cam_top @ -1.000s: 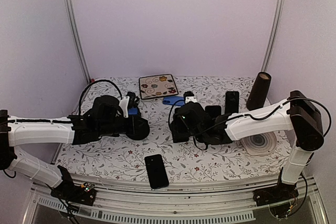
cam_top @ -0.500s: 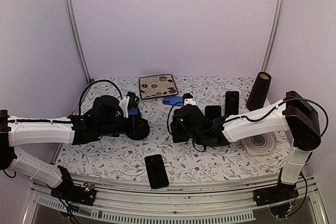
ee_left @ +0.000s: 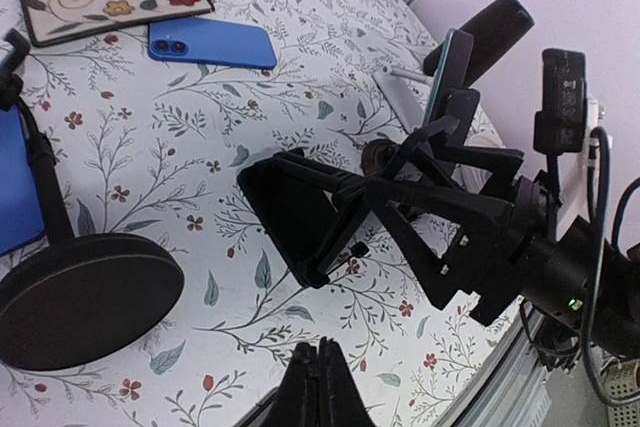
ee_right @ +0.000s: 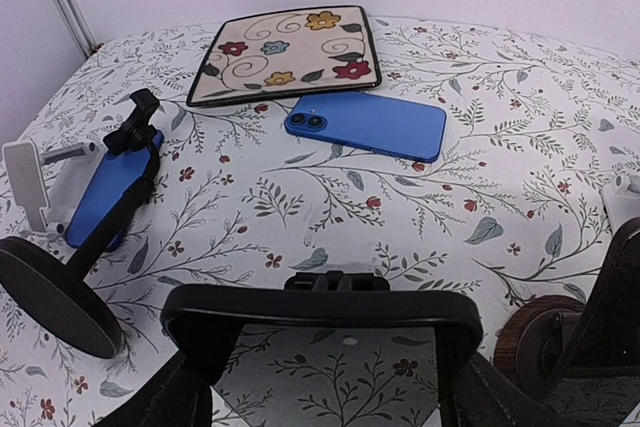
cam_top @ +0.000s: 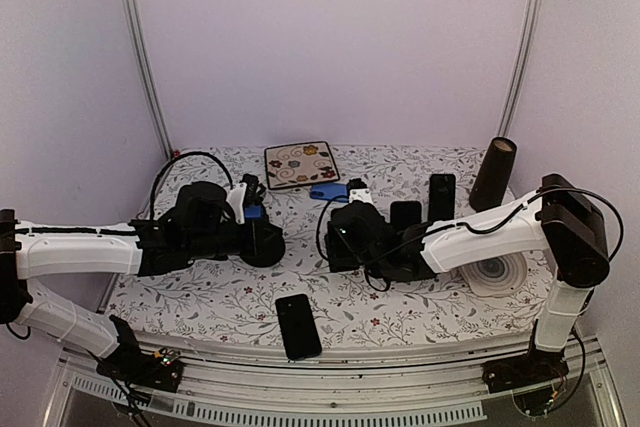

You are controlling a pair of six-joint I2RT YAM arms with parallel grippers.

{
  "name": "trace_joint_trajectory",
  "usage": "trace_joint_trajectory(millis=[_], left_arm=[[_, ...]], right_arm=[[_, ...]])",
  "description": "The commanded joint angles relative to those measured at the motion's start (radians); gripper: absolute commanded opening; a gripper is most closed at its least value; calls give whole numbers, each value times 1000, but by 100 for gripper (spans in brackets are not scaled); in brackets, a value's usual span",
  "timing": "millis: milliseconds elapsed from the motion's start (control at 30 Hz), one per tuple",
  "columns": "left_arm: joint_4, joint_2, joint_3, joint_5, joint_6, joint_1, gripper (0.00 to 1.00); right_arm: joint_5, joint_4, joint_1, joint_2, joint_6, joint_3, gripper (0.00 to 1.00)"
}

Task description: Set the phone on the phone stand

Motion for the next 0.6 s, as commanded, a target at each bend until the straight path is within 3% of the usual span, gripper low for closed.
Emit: trace_joint_trajectory(millis=[0, 567], left_arm=[[25, 12, -11, 9, 2, 13, 0], [28, 14, -9, 15, 3, 15, 0]], right_arm=[[14, 6, 12, 17, 18, 32, 8], [11, -20, 12, 32, 33, 37, 13]])
